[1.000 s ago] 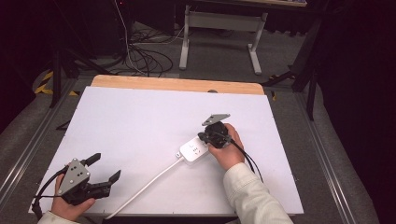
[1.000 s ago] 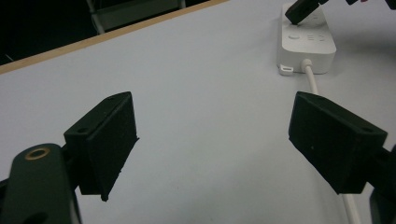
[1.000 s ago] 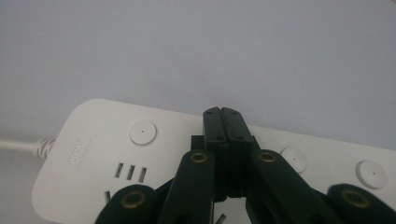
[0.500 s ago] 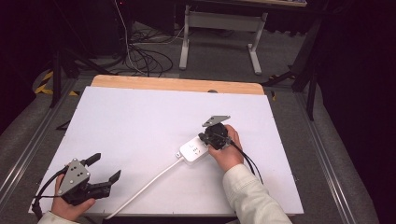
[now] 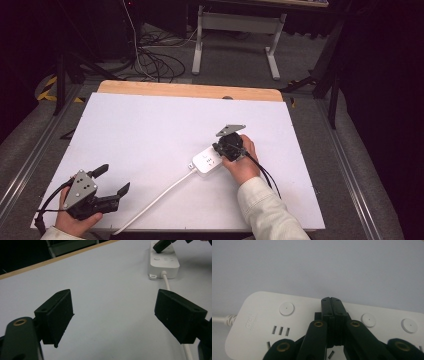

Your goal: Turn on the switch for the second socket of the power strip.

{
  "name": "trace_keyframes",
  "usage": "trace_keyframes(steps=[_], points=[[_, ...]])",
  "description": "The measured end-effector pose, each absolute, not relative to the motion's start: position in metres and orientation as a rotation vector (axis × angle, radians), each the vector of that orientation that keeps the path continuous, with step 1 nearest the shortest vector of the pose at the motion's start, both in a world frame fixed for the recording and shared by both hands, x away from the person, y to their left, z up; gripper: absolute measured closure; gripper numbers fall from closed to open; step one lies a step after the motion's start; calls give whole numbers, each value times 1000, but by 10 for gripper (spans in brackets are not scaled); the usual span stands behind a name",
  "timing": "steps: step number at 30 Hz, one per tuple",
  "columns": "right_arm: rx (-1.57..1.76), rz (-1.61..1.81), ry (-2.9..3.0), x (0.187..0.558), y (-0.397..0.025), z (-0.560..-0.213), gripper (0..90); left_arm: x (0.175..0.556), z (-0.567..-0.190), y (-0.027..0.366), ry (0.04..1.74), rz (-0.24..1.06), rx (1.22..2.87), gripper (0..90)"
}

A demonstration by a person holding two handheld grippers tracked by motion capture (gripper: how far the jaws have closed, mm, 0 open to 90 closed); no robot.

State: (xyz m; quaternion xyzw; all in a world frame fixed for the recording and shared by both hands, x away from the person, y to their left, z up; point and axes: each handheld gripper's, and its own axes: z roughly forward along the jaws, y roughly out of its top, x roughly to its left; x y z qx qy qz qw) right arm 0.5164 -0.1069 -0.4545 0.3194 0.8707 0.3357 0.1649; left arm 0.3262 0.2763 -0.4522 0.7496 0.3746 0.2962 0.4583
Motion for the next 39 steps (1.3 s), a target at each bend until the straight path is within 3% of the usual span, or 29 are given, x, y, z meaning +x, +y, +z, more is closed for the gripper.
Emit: trace_keyframes(steps=[39], points=[[939,969,2460,515,-106,-457,900,327,-453,276,922,728,1855,158]])
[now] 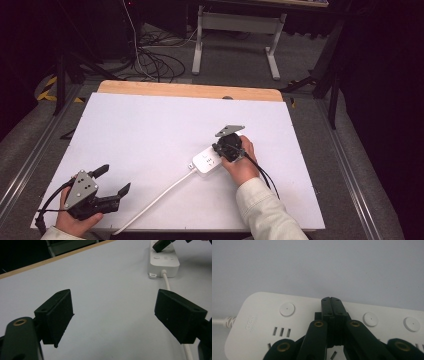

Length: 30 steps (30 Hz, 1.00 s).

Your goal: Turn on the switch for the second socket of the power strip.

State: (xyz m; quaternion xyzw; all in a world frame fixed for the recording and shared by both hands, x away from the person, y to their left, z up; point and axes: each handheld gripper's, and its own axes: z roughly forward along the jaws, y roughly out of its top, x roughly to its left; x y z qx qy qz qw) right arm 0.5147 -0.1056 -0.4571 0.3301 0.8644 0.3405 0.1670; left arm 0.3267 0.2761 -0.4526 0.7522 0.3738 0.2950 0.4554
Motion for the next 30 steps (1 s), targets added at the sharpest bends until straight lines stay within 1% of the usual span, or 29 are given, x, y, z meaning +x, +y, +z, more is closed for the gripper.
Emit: trace_keyframes(steps=[9,12,22,30], points=[[988,1050,2438,516,-113,-455,887,327,-453,276,931,720,1850,158],[953,1056,2431,513,-112,-452,887,328,-453,276,935,718,1848,157],[884,1122,2407,503,-111,-428,879,328,-453,276,935,718,1847,158],[843,1142,2402,496,-111,-415,875,328,-453,276,936,720,1847,157]])
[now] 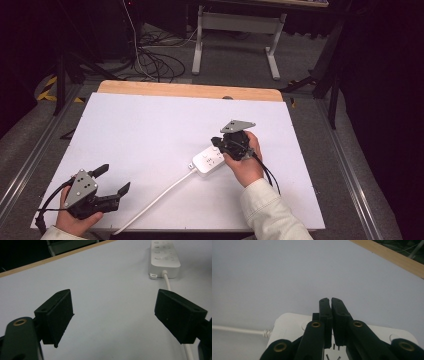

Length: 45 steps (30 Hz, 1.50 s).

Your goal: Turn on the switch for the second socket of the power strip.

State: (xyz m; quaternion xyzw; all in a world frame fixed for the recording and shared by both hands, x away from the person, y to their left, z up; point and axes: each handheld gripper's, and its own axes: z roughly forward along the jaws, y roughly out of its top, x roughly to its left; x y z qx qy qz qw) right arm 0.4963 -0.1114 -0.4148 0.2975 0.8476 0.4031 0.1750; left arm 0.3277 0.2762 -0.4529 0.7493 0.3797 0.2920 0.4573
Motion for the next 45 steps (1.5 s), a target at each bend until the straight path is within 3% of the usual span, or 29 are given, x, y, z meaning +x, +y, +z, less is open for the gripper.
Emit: trace_keyframes(steps=[14,17,20,21,29,45], points=[[793,1167,2399,487,-116,-405,839,328,-453,276,936,721,1848,157],[789,1185,2391,486,-117,-403,760,328,-453,276,936,720,1845,157],[754,1182,2350,483,-118,-400,606,328,-453,276,935,720,1845,157],[731,1190,2333,480,-119,-397,505,328,-453,276,935,719,1845,157],[699,1266,2333,467,-128,-386,486,328,-453,276,934,716,1844,157],[714,1393,2302,434,-167,-380,280,328,-452,277,941,707,1836,157]])
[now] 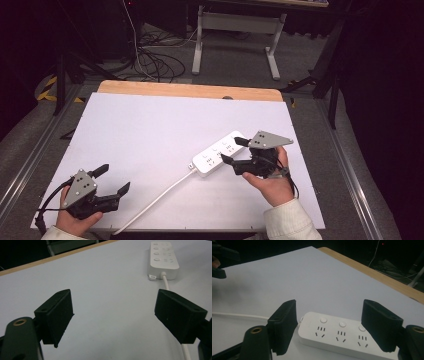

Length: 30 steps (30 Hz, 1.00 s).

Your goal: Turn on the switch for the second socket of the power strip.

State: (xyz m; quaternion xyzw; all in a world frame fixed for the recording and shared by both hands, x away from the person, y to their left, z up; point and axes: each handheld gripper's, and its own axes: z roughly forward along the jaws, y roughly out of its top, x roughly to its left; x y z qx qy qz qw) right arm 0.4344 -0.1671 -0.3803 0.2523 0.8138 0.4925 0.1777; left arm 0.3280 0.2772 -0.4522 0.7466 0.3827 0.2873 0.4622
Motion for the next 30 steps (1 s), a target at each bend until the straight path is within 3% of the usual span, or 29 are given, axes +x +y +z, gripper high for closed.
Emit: trace_keyframes(steps=[10,30], points=[[711,1408,2328,418,-195,-397,188,328,-452,278,951,699,1824,157],[809,1477,2268,394,-248,-456,174,328,-453,277,953,689,1820,157]])
